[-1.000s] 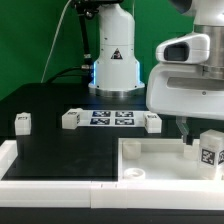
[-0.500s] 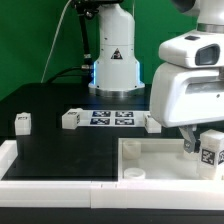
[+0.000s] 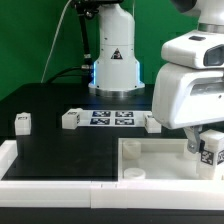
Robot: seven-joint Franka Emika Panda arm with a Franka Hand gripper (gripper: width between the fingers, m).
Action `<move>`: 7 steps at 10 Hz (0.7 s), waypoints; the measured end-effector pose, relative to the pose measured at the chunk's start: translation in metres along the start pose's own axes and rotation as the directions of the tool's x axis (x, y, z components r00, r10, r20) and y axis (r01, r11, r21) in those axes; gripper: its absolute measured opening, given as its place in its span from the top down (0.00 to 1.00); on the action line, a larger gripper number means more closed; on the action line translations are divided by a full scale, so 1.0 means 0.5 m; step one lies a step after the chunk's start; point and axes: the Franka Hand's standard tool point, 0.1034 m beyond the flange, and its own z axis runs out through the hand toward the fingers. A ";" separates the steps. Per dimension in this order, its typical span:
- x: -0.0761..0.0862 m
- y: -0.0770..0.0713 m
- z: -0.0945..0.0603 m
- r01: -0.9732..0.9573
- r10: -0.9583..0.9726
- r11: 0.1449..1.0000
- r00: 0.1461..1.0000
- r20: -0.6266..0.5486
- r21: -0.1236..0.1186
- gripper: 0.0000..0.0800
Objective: Assemble one leg
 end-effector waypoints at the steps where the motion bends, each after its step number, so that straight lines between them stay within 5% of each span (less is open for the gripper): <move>1: 0.000 -0.001 0.000 -0.053 0.053 0.999 0.999 0.000 0.000 0.47; 2: 0.000 0.000 0.000 -0.047 0.047 0.999 0.999 0.001 -0.001 0.64; 4: 0.000 0.000 0.000 -0.257 0.257 0.966 0.966 0.000 0.001 0.64; 7: -0.002 0.007 0.002 -0.710 0.710 0.704 0.704 0.005 0.008 0.64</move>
Offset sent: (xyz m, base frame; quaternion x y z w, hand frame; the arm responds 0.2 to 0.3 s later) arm 0.0061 -0.0027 -0.0003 -0.0096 0.0059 0.2555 0.9667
